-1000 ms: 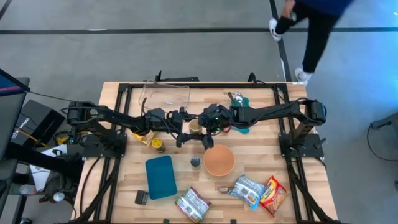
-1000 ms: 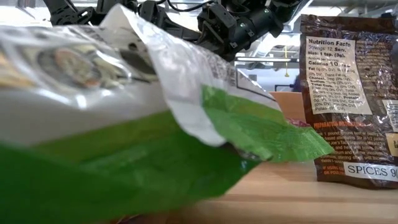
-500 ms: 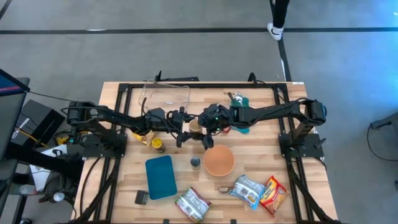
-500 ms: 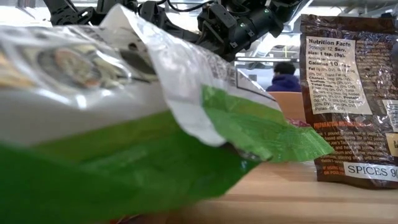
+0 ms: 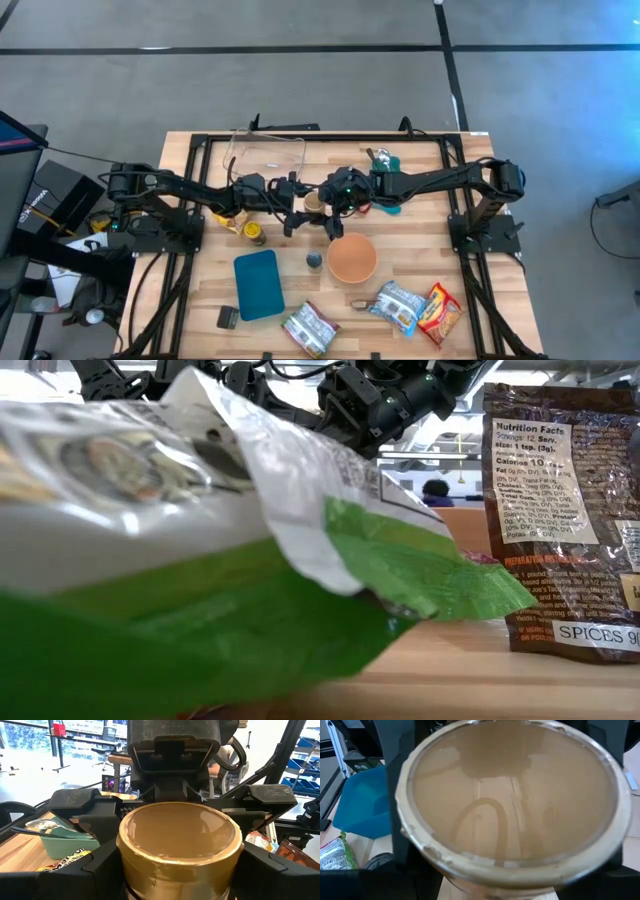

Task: Pick & Place Food Item
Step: Put the gold seasoning bottle into the blue bin

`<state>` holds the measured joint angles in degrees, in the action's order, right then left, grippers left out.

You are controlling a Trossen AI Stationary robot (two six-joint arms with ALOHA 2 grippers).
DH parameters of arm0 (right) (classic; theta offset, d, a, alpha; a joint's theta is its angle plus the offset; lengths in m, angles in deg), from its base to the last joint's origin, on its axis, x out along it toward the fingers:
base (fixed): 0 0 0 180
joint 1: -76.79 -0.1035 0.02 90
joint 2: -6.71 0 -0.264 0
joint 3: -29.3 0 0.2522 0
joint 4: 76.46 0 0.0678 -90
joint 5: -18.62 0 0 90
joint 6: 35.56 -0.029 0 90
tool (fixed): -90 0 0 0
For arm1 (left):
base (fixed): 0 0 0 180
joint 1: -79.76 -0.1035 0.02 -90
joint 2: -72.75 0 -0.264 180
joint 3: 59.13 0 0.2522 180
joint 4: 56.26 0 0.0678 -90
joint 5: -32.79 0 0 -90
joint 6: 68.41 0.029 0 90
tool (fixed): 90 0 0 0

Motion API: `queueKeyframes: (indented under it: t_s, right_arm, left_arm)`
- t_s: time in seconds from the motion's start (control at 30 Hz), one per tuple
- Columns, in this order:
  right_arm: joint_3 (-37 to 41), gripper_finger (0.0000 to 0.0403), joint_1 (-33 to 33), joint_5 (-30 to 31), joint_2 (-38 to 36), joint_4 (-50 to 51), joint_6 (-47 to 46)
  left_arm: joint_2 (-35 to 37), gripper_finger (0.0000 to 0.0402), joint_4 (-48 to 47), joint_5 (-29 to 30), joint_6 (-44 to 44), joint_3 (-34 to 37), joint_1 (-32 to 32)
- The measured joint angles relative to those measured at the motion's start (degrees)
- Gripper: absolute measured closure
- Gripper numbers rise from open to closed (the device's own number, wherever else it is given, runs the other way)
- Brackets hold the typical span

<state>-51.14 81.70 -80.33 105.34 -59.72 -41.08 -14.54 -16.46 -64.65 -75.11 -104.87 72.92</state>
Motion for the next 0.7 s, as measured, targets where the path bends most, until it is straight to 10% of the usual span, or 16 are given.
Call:
queueKeyframes:
  t_s: [0.7]
  right_arm:
    - [0.00,0.0116,0.00,0.00,0.00,0.01,-0.02]
  left_arm:
    - [0.00,0.0125,0.04,0.09,0.00,0.00,0.02]
